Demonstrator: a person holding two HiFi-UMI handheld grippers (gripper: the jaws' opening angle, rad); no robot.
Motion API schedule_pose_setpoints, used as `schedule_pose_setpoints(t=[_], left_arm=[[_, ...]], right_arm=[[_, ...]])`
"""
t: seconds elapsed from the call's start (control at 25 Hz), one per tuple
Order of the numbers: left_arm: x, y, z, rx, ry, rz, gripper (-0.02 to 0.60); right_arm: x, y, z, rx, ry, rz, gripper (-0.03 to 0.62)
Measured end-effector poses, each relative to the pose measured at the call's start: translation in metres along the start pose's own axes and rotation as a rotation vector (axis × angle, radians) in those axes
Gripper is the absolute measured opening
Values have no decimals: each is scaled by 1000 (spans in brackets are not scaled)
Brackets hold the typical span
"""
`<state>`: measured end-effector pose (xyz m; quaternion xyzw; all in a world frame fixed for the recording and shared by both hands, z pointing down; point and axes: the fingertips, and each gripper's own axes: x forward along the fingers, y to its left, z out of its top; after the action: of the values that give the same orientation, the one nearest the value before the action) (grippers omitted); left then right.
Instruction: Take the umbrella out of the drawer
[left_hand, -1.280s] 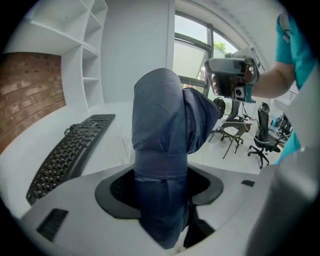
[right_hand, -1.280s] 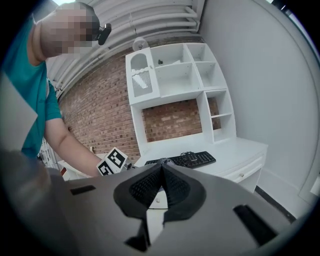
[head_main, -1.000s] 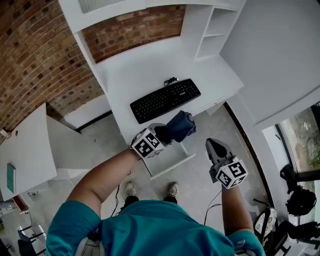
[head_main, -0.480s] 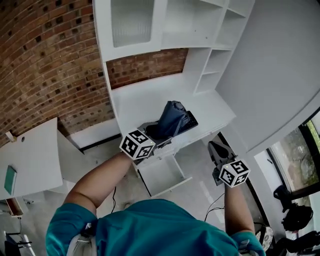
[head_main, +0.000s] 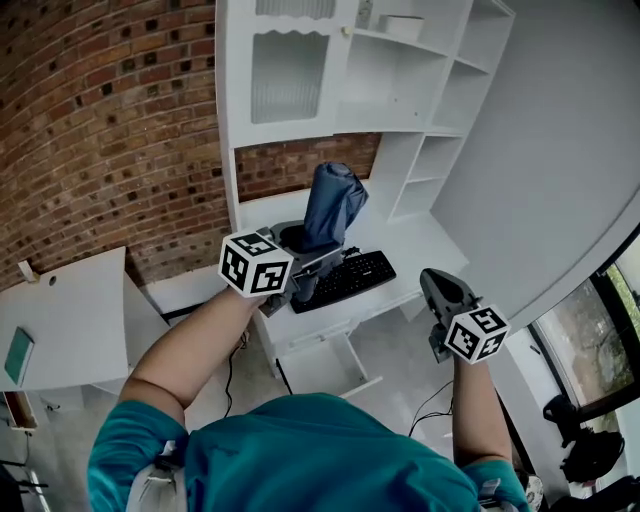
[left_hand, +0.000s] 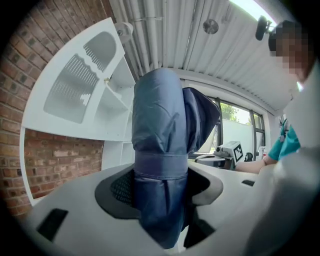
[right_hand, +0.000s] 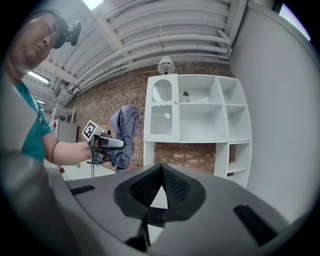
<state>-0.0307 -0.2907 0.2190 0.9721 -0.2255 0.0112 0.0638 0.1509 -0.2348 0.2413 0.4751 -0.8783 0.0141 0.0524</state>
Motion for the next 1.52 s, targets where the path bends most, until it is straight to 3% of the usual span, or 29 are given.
schedule_pose_setpoints(t=[0.4,0.64,1.52], left_arm=[[-21,-2,73,-18,-85,-21,264],[-24,-7,92,-2,-98,-36,264],[-25,-12,95,-17,-99,-51,264]], right_arm=[[7,0,68,6,-83,-7,21],[5,-5,101,11,-129,-26,21],[9,-8,101,32,-126,-26,21]])
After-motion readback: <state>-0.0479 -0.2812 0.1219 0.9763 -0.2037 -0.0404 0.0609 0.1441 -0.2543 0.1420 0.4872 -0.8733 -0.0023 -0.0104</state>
